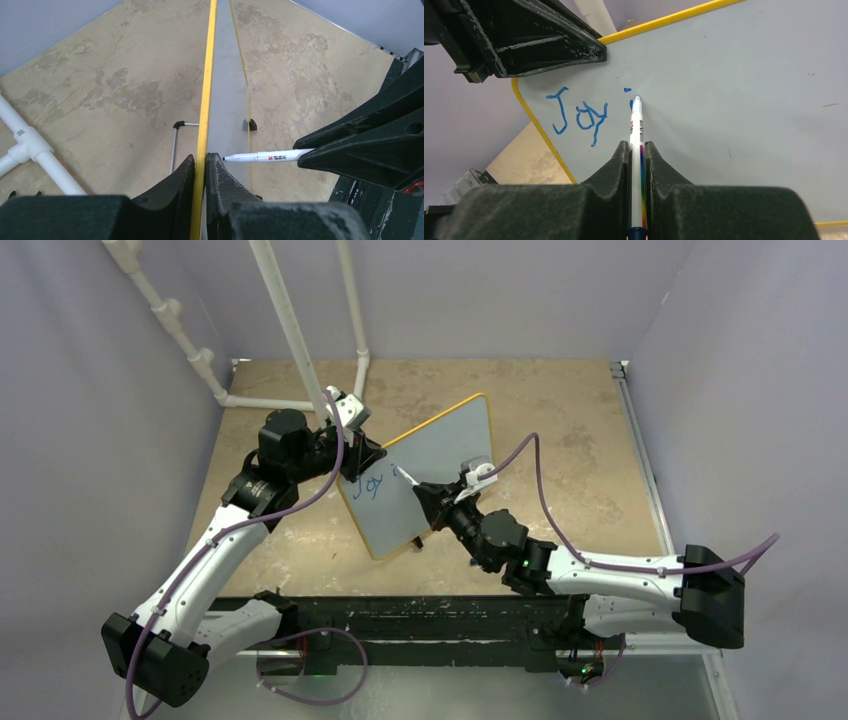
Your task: Write a sentence on the whiteboard
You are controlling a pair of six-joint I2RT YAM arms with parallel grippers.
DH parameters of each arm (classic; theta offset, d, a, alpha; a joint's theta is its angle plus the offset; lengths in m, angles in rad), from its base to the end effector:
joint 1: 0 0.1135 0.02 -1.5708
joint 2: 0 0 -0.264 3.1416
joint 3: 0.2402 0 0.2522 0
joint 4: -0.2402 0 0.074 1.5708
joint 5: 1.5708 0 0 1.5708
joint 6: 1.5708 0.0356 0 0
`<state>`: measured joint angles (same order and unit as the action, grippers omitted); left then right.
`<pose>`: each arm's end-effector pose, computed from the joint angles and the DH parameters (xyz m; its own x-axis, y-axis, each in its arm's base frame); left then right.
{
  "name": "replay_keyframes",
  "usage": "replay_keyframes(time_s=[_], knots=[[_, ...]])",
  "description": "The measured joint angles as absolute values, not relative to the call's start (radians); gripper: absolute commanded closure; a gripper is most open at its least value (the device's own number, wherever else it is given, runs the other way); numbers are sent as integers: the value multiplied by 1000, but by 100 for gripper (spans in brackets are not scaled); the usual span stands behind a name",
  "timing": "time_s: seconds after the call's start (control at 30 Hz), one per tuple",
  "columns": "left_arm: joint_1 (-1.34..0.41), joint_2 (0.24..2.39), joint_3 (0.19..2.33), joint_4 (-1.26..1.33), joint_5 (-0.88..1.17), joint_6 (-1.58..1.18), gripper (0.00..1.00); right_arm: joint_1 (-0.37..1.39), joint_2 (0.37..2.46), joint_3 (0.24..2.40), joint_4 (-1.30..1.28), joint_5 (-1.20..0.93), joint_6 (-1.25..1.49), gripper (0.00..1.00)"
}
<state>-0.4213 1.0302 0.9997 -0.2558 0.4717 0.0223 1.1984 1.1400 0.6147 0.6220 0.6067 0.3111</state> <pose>0.2053 -0.1097 0.3625 -0.2406 0.1296 -0.9619 0.7676 0.6319 -0.1069 0.1115 0.2297 0.2924 -0.1376 0.3389 -0.9307 -0.5427 0.7603 0.3571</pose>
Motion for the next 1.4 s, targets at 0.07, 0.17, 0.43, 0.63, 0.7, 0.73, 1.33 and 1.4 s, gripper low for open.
replay_keyframes(time_s=[0.07, 0.17, 0.43, 0.63, 0.7, 0.73, 1.33, 1.4], knots=[[-421, 1030, 1000, -256, 472, 23, 100, 1198, 1147, 615, 617, 611, 314, 100], [-421, 1030, 1000, -256, 469, 24, 100, 1199, 1153, 615, 616, 611, 315, 100], [-421, 1030, 999, -256, 467, 30, 100, 1200, 1156, 612, 613, 620, 333, 100], [-421, 1030, 999, -256, 465, 32, 100, 1201, 1150, 579, 604, 619, 360, 100], [-421, 1030, 999, -256, 464, 36, 100, 1203, 1150, 574, 599, 619, 365, 100], [-421, 1030, 999, -256, 464, 38, 100, 1203, 1150, 572, 599, 619, 367, 100], [-421, 1030, 999, -256, 468, 38, 100, 1203, 1150, 572, 654, 621, 319, 100], [-421, 1030, 999, -256, 468, 38, 100, 1203, 1150, 572, 662, 627, 312, 100]])
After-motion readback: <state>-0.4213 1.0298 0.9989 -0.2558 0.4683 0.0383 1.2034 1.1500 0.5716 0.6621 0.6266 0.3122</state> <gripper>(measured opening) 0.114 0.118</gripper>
